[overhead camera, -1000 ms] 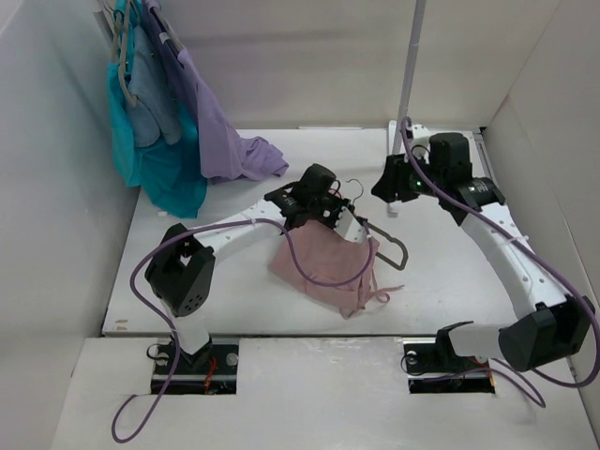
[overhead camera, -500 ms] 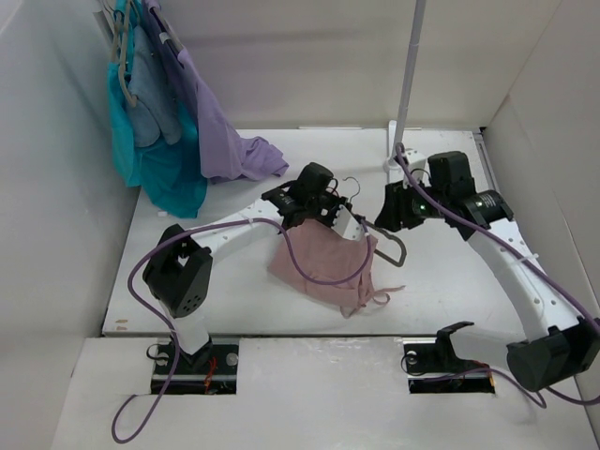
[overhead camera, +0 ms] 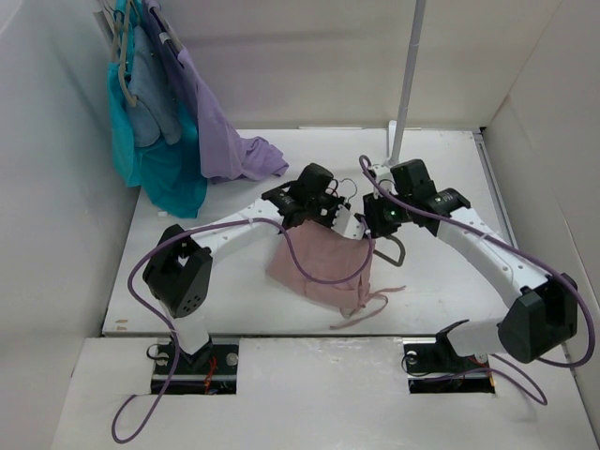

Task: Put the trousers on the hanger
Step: Place the hanger at the clothesline.

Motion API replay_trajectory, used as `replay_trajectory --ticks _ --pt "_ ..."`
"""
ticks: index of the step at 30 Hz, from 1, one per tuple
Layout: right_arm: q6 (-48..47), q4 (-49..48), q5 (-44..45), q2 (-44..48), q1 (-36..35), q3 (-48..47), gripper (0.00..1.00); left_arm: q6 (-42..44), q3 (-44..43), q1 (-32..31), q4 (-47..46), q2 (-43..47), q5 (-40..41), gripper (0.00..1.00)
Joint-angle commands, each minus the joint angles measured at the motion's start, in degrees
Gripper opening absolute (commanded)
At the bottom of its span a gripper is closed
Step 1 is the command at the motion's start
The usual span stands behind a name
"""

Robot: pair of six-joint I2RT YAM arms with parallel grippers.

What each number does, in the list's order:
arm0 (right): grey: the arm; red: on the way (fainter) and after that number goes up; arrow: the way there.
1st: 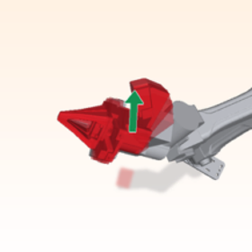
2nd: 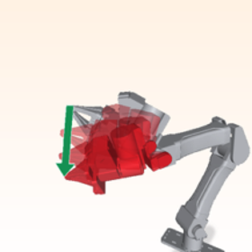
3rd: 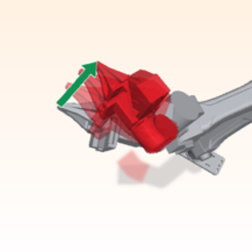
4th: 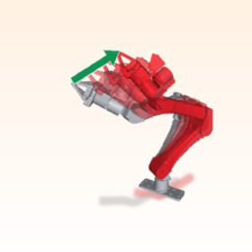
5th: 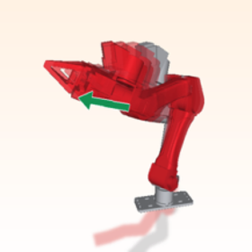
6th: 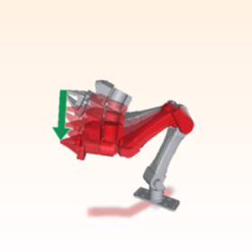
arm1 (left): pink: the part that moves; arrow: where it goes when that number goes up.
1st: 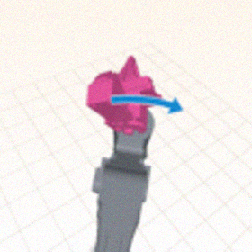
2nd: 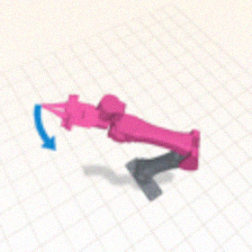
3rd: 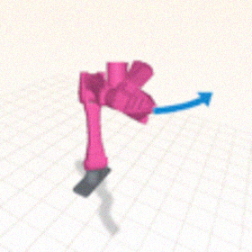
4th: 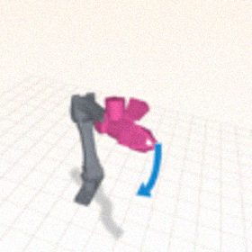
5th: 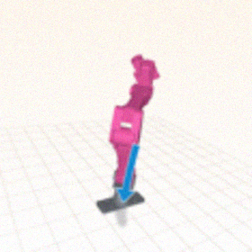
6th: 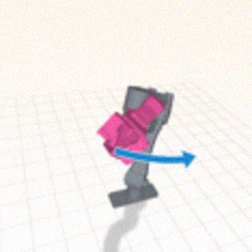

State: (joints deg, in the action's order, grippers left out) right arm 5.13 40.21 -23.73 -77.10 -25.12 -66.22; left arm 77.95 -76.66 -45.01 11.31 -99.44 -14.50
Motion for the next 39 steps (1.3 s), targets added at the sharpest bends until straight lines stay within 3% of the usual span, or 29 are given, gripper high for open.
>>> replay_trajectory --ticks 1,3,5,6,7,10,11,13,14,19,23,27,35,39 --pt "3.0 -5.4 1.3 0.0 0.0 1.0 0.18 -5.9 -4.8 0.3 -0.7 4.3 -1.8 0.0" --pt "3.8 -6.1 1.3 0.0 0.7 1.0 0.03 -8.5 -6.0 0.3 0.1 3.8 -3.2 0.0" --pt "4.7 -6.6 3.2 1.4 1.2 1.0 0.0 -10.4 -6.0 0.8 0.1 3.8 -3.2 0.0" --pt "5.3 -6.6 5.1 1.9 1.2 0.1 0.0 -13.1 -6.0 0.8 0.1 4.5 -3.2 0.06" --pt "5.3 -6.6 6.3 2.0 1.2 -1.4 0.0 -14.7 -6.0 0.8 0.1 4.5 -2.4 0.3" --pt "5.3 -2.9 12.7 2.7 0.7 -7.4 0.0 -23.6 -6.0 0.8 0.1 5.8 -0.6 0.58" --pt "4.6 -2.0 14.4 2.7 0.7 -9.1 0.0 -26.8 -6.6 0.8 0.1 5.8 -0.1 0.76" --pt "3.7 -0.3 19.0 2.0 0.7 -12.3 0.0 -33.7 -7.7 3.1 -0.4 6.4 1.1 1.0" --pt "3.1 0.2 20.3 2.0 0.7 -15.4 0.0 -41.1 -9.9 4.1 0.7 6.4 1.1 1.0" --pt "-0.5 3.6 24.2 -3.0 2.3 -25.4 0.0 -59.4 -16.6 11.0 8.3 7.0 3.2 1.0" --pt "-2.0 3.7 26.2 -6.9 2.3 -33.9 0.0 -65.9 -17.2 15.0 11.4 10.3 1.6 1.0" --pt "-3.4 4.2 26.7 -11.8 4.5 -45.4 0.0 -67.0 -17.1 17.1 13.8 13.8 0.5 1.0" --pt "-5.6 3.9 27.3 -26.4 7.3 -78.9 0.0 -67.0 -5.0 18.1 14.4 21.5 -0.5 1.0" --pt "-5.6 -5.3 27.9 -28.0 7.8 -79.2 0.0 -67.0 0.3 19.4 14.4 24.8 -0.5 1.0"
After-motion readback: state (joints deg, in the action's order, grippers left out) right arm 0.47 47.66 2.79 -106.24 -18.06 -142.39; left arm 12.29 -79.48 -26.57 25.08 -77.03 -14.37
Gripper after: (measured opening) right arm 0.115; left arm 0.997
